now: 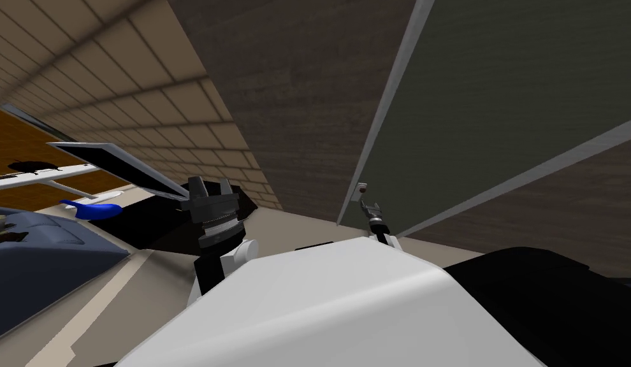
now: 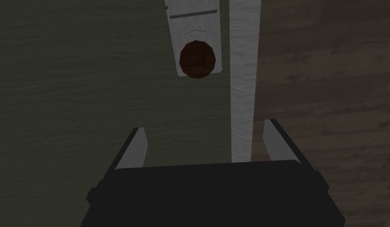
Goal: Pull the door open
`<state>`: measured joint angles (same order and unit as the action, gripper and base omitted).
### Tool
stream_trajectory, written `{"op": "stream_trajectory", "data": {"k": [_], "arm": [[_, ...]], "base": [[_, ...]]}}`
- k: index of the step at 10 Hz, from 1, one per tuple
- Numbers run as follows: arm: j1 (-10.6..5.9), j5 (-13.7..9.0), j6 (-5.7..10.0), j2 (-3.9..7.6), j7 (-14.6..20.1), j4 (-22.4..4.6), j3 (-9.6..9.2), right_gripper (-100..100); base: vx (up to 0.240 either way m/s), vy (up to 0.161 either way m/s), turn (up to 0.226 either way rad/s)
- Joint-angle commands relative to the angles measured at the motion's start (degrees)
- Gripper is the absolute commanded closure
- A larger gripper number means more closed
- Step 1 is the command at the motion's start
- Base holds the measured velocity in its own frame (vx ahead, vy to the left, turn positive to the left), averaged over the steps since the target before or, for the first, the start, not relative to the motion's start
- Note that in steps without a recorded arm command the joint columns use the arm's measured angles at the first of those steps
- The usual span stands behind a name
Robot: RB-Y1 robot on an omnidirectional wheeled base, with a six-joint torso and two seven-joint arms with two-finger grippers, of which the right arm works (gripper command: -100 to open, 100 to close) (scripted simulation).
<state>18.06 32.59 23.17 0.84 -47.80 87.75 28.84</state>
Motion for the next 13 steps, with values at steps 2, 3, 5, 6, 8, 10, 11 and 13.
{"op": "stream_trajectory", "data": {"k": [2, 3, 5, 6, 8, 10, 11, 13], "arm": [[-0.48, 0.0, 0.32, 1.13, -0.4, -0.8, 0.29, -100], [-0.71, -0.1, 0.47, 1.35, -0.5, -1.1, 0.43, -100], [-1.19, -0.1, 0.79, 1.36, -0.9, -1.9, 0.72, -100], [-1.42, -0.1, 0.95, 1.13, -1.1, -2.2, 0.86, -100], [-1.9, -0.2, 1.26, 0.11, -1.5, -3.0, 1.14, -100], [-1.94, -0.2, 1.25, -0.16, -1.5, -3.0, 1.15, -100], [-1.94, -0.2, 1.25, -0.16, -1.5, -3.0, 1.15, 100], [-1.94, -0.2, 1.25, -0.16, -1.5, -3.0, 1.15, 100]], "base": [[0.136, -0.071, 0.006], [0.177, -0.085, 0.009], [0.194, -0.102, 0.006], [0.212, -0.1, 0.012], [0.187, -0.067, 0.008], [0.119, -0.034, 0.005], [-0.015, 0.007, -0.01], [-0.025, 0.005, 0.006]]}}
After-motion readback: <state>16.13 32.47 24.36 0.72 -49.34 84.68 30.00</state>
